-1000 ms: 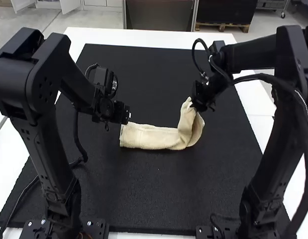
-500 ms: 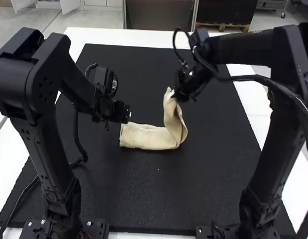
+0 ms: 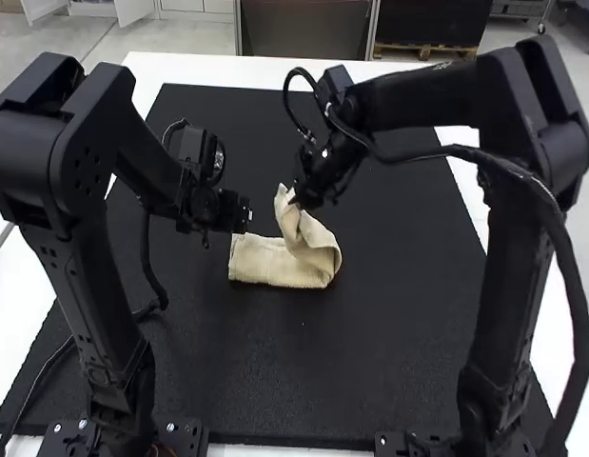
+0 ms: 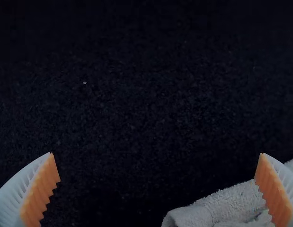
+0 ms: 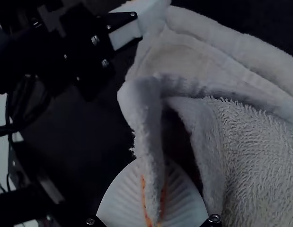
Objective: Fold the towel.
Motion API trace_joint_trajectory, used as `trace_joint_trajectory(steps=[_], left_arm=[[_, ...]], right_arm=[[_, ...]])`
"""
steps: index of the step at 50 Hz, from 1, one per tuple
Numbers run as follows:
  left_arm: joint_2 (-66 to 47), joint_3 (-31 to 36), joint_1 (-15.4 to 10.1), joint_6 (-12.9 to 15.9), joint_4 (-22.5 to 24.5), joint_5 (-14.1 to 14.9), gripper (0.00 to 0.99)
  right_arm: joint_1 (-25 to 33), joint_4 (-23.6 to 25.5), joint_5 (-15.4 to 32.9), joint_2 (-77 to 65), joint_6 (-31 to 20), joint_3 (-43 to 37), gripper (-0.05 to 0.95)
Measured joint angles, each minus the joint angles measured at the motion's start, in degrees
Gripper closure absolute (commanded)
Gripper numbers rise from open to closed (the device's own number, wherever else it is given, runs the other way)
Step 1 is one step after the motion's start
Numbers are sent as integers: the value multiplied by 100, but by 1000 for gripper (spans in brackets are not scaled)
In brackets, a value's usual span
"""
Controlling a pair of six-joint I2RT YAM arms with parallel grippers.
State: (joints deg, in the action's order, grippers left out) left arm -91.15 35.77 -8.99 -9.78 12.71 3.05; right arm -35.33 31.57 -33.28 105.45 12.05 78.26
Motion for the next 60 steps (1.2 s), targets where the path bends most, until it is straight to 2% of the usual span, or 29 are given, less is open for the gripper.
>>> trace_joint_trajectory(steps=[12, 25, 30, 45, 46, 52, 59, 60], left_arm=[[0, 2, 319, -151, 28, 0, 28], [0, 232, 1128, -479, 52, 0, 28], [0, 245, 1368, -553, 42, -2, 28], [55, 247, 1423, -667, 46, 0, 28], [81, 247, 1423, -669, 46, 0, 28], [160, 247, 1423, -702, 66, 0, 28], [160, 247, 1423, -745, 66, 20, 28], [160, 247, 1423, -748, 68, 22, 28]], right_arm=[[-286, 7, -103, 258, 0, 313, 916], [-745, 13, -212, 658, 0, 365, 916], [-835, 11, -234, 835, -2, 487, 916], [-863, -17, -251, 1134, -2, 935, 900], [-863, -26, -251, 1158, -2, 964, 857], [-863, -37, -256, 1331, 44, 1097, 403], [-866, -35, -249, 1462, 83, 1121, -7], [-863, -35, -249, 1469, 83, 1119, -20]])
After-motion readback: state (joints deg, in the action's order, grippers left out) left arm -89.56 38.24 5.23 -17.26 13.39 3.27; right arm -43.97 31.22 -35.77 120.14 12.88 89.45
